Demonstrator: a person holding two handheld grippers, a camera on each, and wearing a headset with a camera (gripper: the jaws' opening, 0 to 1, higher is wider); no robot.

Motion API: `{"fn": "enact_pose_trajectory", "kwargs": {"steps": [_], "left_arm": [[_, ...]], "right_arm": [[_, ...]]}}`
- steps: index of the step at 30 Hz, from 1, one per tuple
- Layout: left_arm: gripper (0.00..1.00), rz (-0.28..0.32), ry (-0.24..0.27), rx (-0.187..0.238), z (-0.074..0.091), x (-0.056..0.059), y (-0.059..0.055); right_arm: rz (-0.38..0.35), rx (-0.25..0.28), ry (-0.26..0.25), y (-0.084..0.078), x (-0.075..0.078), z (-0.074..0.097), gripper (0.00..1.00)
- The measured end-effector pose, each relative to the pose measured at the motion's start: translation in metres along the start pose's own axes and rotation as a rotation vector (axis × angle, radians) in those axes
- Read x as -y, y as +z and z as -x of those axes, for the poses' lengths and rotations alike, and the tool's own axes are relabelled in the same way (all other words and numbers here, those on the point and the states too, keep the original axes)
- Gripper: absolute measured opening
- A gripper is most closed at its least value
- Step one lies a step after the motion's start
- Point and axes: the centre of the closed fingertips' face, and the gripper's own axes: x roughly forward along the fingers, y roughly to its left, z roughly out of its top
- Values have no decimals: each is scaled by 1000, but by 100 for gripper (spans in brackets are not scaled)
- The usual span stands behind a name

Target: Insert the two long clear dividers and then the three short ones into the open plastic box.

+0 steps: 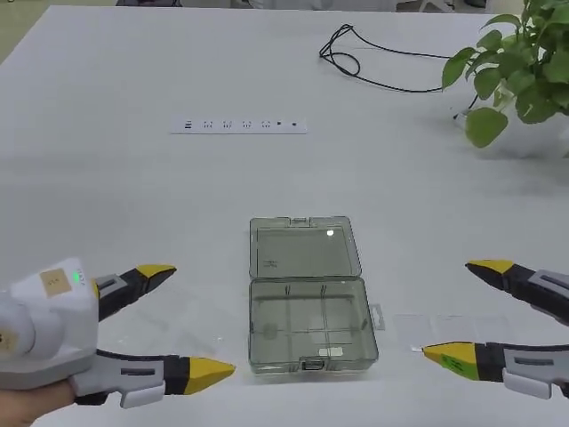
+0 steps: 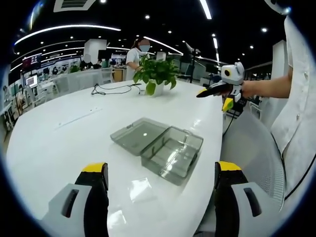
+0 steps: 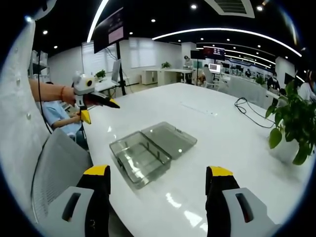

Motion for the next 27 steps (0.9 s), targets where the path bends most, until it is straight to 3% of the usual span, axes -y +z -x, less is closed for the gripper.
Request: {"fn": "enact_pose_trajectory", "kwargs": {"steps": [7, 10, 12, 14, 19, 23, 25, 27], "left_arm": [[86, 46, 58, -56, 5, -24, -22], [82, 72, 103, -99, 7, -38, -34], [80, 83, 135, -158, 10, -47, -45], [76, 83, 159, -205, 12, -53, -54], [70, 102, 186, -246, 10, -61, -62], [64, 146, 233, -331, 13, -71, -79], [63, 196, 254, -379, 14, -73, -87], [60, 195, 264, -384, 12, -76, -89]], "right_arm": [[-10, -10, 4, -7, 1, -4, 79], [-13, -11, 6, -8, 0, -5, 79], [-16, -11, 9, -8, -1, -6, 79], [-13, -8, 9, -7, -1, -6, 79], [-15, -4, 9, -6, 0, -7, 79], [-16, -1, 11, -6, 0, -7, 79], [-18, 1, 11, -5, 0, -8, 79], [-18, 1, 12, -5, 0, -8, 79]]}}
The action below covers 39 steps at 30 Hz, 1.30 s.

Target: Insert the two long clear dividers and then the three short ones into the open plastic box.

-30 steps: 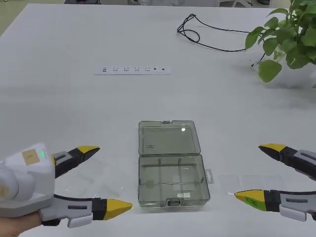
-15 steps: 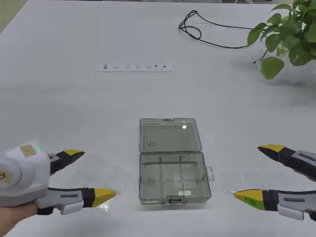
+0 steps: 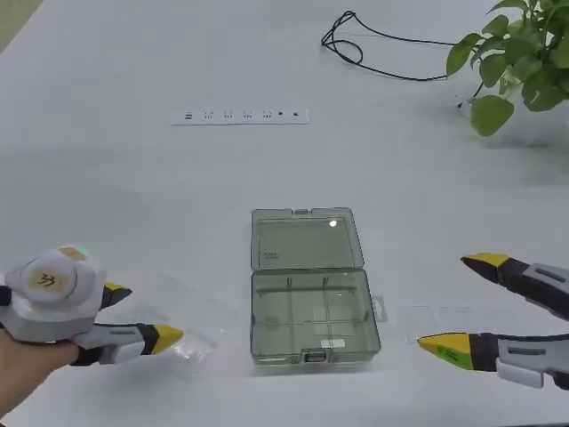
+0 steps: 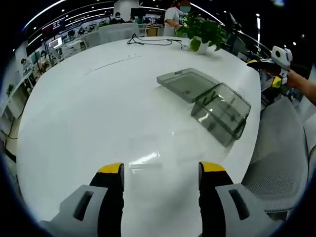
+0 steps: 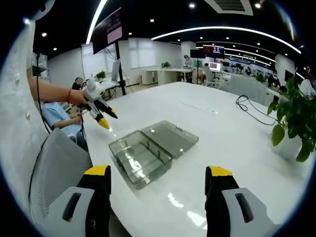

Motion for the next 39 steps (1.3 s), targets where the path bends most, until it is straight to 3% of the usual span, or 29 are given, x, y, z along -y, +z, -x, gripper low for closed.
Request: {"fn": "enact_pose_trajectory", "kwargs": {"steps": [10, 12, 14, 16, 22, 32, 39], "left_arm": [[48, 19, 65, -130, -9, -11, -19], [46, 12, 67, -137, -11, -10, -19], [45, -1, 82, -175, -12, -12, -24], [44, -7, 87, -178, -14, -12, -24], [42, -12, 112, -241, -17, -19, -35], [39, 2, 130, -259, -16, -17, -31], [34, 24, 139, -306, -16, -21, -31]], "right_arm": [[-11, 3, -1, -1, 1, -1, 78], [-12, 6, -2, -2, 1, -2, 78], [-15, 7, -1, -2, 1, -2, 78], [-15, 9, -2, -2, 1, -2, 78], [-17, 13, -7, -1, 2, -2, 78], [-22, 18, -9, -2, 3, -1, 77], [-24, 24, -13, -2, 4, 0, 77]]}}
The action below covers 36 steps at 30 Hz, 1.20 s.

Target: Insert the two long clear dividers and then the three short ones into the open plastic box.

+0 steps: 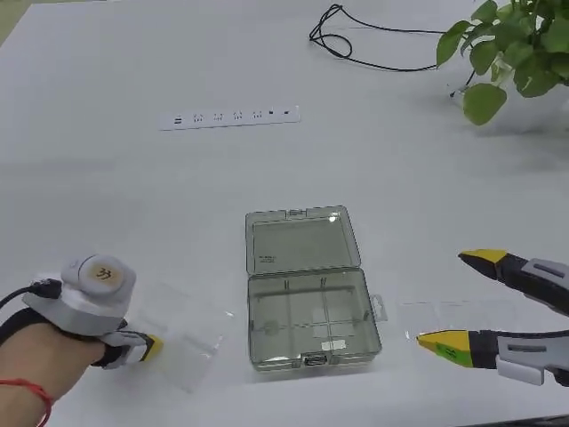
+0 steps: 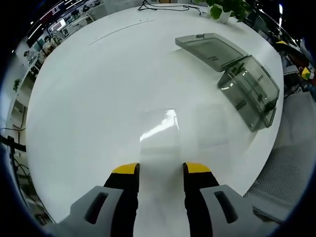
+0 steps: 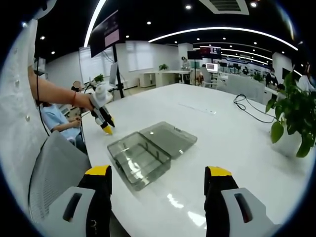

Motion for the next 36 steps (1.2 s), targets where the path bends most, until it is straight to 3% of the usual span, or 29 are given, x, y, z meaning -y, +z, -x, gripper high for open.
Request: {"fn": "enact_pose_trajectory", "kwargs": {"steps": [12, 16, 19, 28, 32, 36], "left_arm": [[32, -14, -13, -42, 0, -1, -1], [31, 37, -50, -36, 1, -2, 1], [31, 40, -56, -32, 1, -2, 1], [30, 154, -121, 35, 4, 8, 4], [30, 229, -157, 90, 9, 15, 9], [30, 258, -182, 140, 18, 21, 13]], "right_arm": [[-5, -8, 1, -4, -1, 1, 77], [-2, -13, 5, -5, -2, -1, 77], [0, -15, 8, -5, -2, -1, 77], [8, -32, 26, -4, -7, -4, 76], [7, -32, 39, 0, -10, -6, 76], [-2, -21, 56, 8, -14, -10, 76]]}}
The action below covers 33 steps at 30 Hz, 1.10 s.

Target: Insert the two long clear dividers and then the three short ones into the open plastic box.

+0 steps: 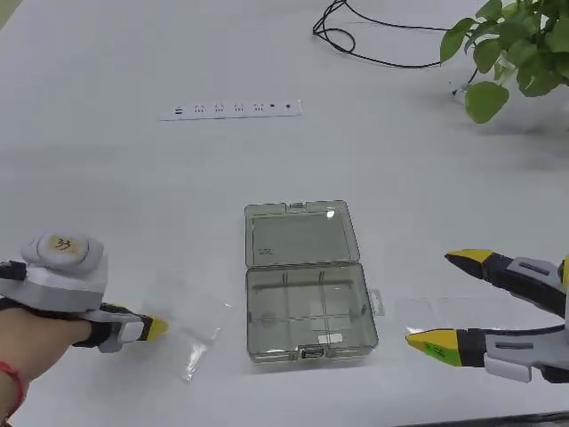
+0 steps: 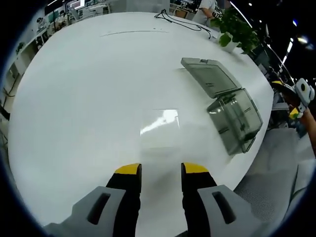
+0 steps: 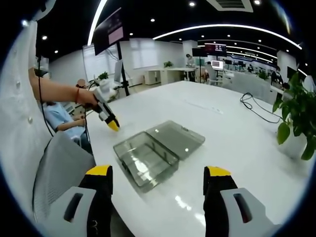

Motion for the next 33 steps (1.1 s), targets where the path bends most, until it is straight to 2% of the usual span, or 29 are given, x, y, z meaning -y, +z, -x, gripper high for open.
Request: {"fn": "enact_pose_trajectory", "kwargs": {"steps": [4, 9, 12, 15, 19, 27, 30, 33], "left_arm": [[30, 41, -39, 62, 7, 12, 7], [30, 53, -105, 161, 18, 37, 23], [30, 75, -157, 229, 26, 56, 35], [30, 67, -189, 274, 32, 72, 44], [30, 69, -250, 337, 39, 98, 57], [30, 60, -320, 396, 42, 141, 68], [30, 56, -342, 415, 41, 154, 73], [30, 38, -349, 428, 40, 166, 77]], "right_arm": [[-4, 15, 7, 10, -4, -4, 73], [-34, 32, 27, 24, -11, -12, 71], [-29, 40, 38, 34, -19, -18, 69], [-41, 56, 45, 44, -25, -24, 66], [-98, 81, 53, 57, -30, -31, 62], [-169, 135, 42, 78, -41, -43, 48], [-233, 130, 47, 79, -48, -52, 42], [-248, 127, 38, 79, -52, -58, 36]]}}
